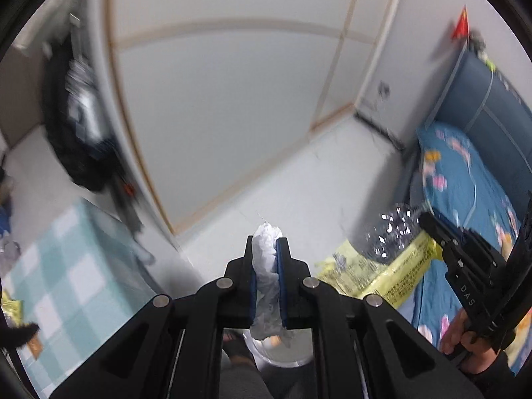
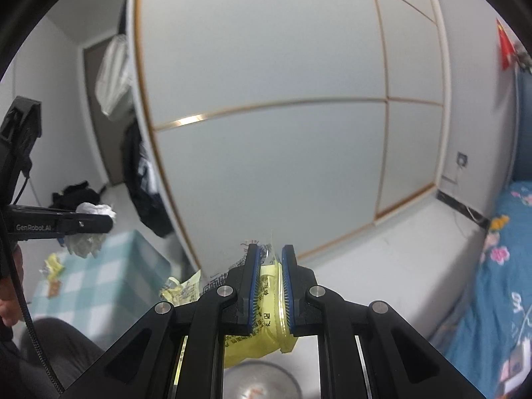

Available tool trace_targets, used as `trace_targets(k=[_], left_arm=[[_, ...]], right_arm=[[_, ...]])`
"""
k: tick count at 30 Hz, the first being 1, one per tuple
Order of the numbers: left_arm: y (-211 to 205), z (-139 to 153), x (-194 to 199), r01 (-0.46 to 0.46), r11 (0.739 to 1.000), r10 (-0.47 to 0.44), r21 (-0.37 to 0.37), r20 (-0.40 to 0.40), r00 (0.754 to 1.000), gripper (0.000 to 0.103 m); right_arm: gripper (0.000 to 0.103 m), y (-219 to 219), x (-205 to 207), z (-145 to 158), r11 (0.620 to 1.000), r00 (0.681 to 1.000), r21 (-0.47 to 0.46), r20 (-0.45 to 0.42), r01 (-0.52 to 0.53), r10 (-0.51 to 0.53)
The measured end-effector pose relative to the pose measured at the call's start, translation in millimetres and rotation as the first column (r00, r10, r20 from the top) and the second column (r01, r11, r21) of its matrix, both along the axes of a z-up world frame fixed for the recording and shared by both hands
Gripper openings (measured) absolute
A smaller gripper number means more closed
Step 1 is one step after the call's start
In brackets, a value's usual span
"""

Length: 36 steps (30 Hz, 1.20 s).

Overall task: Collect trash
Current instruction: 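Carry the tissue in the left gripper and the bag in the right gripper to the bin, then open both grippers over the bin to drop the tissue and bag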

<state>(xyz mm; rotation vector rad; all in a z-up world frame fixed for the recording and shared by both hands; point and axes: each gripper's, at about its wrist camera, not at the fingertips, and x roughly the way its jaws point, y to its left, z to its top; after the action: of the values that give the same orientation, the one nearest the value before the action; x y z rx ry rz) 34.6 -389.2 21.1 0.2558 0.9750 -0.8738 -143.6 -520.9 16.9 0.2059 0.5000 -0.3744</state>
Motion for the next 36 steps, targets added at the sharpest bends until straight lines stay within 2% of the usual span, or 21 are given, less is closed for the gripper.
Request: trace_targets(k=[3,7,10,12,14,18,20,23,27,31,34,36], left_arm=[[-26,-37,0,0.048,0.995,-0.04,0.088,-0.093,0.995,0.006],[-48,-80,-5,0.109,0.98,-0.07,0.164,-0.224,0.972,0.006],[-58,-116,-11,0.18,0.959,-0.101,0.22,-0.328,0.939,0.006],[-66,-127,-15,0.216,0.942,-0.114,0.256,-0.362,0.925,0.006],[-71,-148,-14,0.244,0.917,-0.099,0.316,-0.412,0.906,0.006],[-76,-186,-9,0.278,0.878,-0.045,0.391,-0.51,0.859,0.006],[-78,-201,-6,0.294,0.859,-0.026,0.419,-0.537,0.843,0.006],[-76,-224,-9,0.333,0.835,0.003,0.437,-0.61,0.793,0.006],[-86,-235,-14,0.366,0.82,-0.003,0.44,-0.636,0.771,0.007],[-93,-240,-20,0.394,0.809,-0.03,0.436,-0.64,0.768,0.008],[-94,-245,-21,0.394,0.794,-0.018,0.463,-0.631,0.776,0.008],[-92,-247,-21,0.396,0.792,-0.009,0.464,-0.641,0.767,0.014]], right_arm=[[0.012,-11,-6,-29,0.999,0.996,-0.021,-0.077,0.035,-0.036],[0.012,-20,-7,-72,0.999,0.982,0.016,-0.186,0.044,-0.04],[0.012,-21,-10,-99,0.998,0.969,0.034,-0.24,0.06,-0.05],[0.012,-21,-11,-113,0.996,0.961,0.053,-0.27,0.069,-0.052],[0.012,-21,-10,-128,0.996,0.951,0.062,-0.306,0.069,-0.047],[0.012,-16,-1,-155,0.995,0.923,0.077,-0.384,0.07,-0.035],[0.013,-16,0,-166,0.991,0.912,0.104,-0.409,0.082,-0.033],[0.013,-16,0,-183,0.989,0.892,0.112,-0.451,0.094,-0.033],[0.013,-18,4,-202,0.983,0.868,0.145,-0.497,0.112,-0.026],[0.013,-17,9,-215,0.974,0.839,0.174,-0.544,0.146,-0.029],[0.013,-15,11,-220,0.973,0.826,0.172,-0.563,0.153,-0.03],[0.013,-14,11,-222,0.973,0.821,0.17,-0.571,0.155,-0.031]])
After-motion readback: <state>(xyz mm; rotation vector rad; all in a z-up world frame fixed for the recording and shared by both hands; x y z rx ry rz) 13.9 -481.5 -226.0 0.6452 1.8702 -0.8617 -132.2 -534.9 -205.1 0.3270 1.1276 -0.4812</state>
